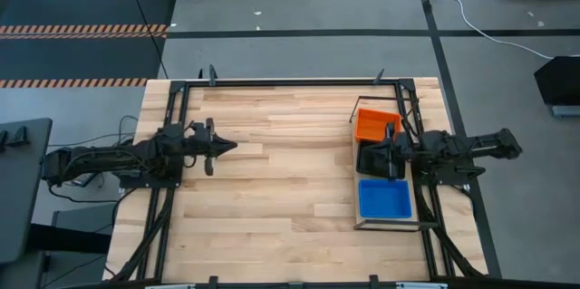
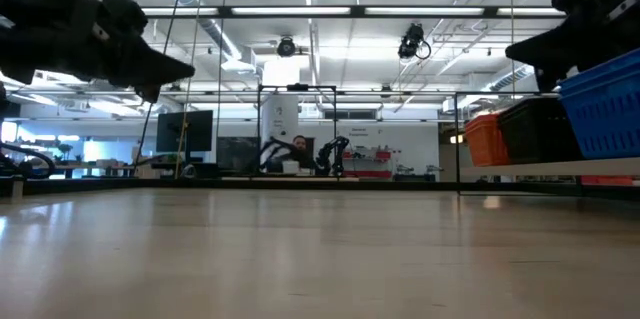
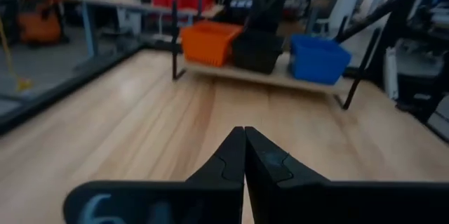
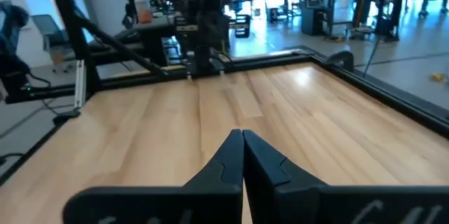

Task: Stack baskets on shelf by color
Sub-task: Return to home position

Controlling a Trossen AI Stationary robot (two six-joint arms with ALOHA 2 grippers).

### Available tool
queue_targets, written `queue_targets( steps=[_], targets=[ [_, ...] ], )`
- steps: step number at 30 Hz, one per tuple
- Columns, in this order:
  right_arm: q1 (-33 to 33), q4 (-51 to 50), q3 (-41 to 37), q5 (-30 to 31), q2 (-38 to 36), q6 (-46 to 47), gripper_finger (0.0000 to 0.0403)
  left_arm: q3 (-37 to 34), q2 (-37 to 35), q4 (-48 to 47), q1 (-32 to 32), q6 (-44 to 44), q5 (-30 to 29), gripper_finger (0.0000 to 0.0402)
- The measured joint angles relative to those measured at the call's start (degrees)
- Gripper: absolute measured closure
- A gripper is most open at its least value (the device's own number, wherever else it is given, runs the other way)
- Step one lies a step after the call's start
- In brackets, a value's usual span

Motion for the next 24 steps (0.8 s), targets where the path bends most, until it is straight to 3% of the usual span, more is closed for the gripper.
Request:
queue_targets(
  steps=[9,14,24],
  targets=[
    [-5.6,3.1,-0.1,-4.8,-0.2,-4.4,0.0398,0.0,0.0,2.5,0.0,-0.2,3.7,0.0393],
    [-7.8,9.2,-3.6,-4.5,0.8,-4.0,0.0394,0.0,0.0,2.3,0.0,0.2,3.6,0.0393],
    [-8.3,11.4,-3.6,-2.0,1.8,10.2,0.0369,0.0,0.0,2.5,0.0,0.0,3.1,0.0383]
  ],
)
